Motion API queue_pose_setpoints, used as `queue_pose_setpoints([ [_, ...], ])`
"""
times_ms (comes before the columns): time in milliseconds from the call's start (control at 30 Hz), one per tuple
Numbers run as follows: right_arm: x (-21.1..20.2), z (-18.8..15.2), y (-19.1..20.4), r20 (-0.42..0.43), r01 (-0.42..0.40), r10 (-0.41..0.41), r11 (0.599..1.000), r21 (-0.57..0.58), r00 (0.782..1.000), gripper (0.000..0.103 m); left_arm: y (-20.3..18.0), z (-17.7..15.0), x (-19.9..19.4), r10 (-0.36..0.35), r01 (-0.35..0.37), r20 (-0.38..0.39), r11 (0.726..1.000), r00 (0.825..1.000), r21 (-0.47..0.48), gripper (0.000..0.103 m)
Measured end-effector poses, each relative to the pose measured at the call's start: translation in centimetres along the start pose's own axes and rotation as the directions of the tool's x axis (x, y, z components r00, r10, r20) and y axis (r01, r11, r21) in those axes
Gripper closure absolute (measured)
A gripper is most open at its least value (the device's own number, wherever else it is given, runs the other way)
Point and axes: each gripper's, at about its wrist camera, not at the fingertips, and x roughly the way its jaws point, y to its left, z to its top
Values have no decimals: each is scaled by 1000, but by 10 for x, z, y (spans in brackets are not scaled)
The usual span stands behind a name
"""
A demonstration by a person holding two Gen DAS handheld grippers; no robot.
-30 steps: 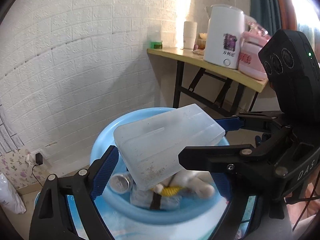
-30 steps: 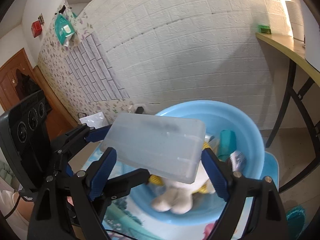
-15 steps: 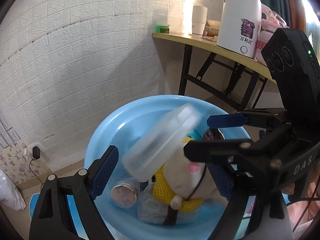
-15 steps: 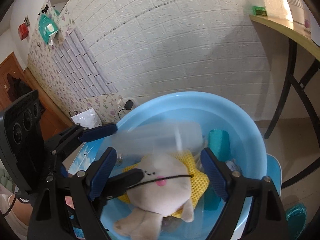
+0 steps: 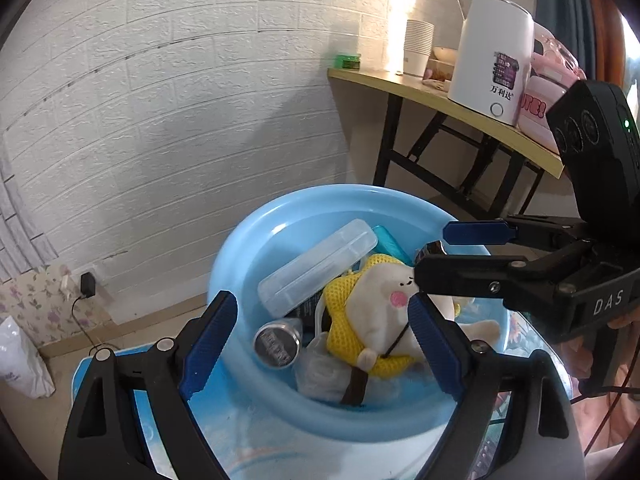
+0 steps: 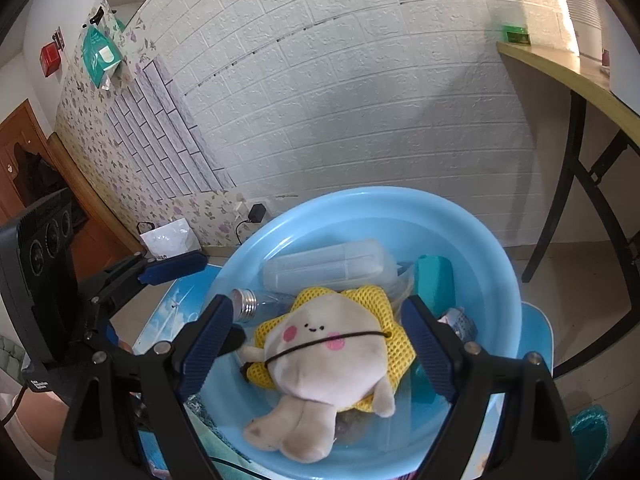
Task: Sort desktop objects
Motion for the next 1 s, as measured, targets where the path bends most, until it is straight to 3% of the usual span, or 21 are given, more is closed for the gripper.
queue_pose_setpoints([
  [133,-8,-5,5,10,20,-20,1000,-16,1000,16,5,1,-15,30,-29,12,999,999,-39,15],
  [267,-19,-9,13,34,50,-49,998,-44,998,16,7,0,-24,110,-111,-18,992,994,-67,15],
  [400,-32,-13,26,87,152,-144,984,-97,986,16,11,-2,-32,184,-191,-74,976,980,-107,15],
  [600,-47,-10,41,122,230,-215,964,-130,969,16,9,-5,-49,247,-257,-96,960,964,-114,14],
  [700,-47,-6,48,95,280,-269,950,-139,958,16,8,-5,-56,274,-286,-105,950,956,-122,10],
  [833,-51,-5,52,61,284,-279,953,-108,958,16,5,-7,-65,266,-279,-108,951,958,-136,9],
  [1000,-51,-8,67,71,373,-367,910,-182,928,16,2,-10,-62,312,-334,-162,933,936,-132,9],
])
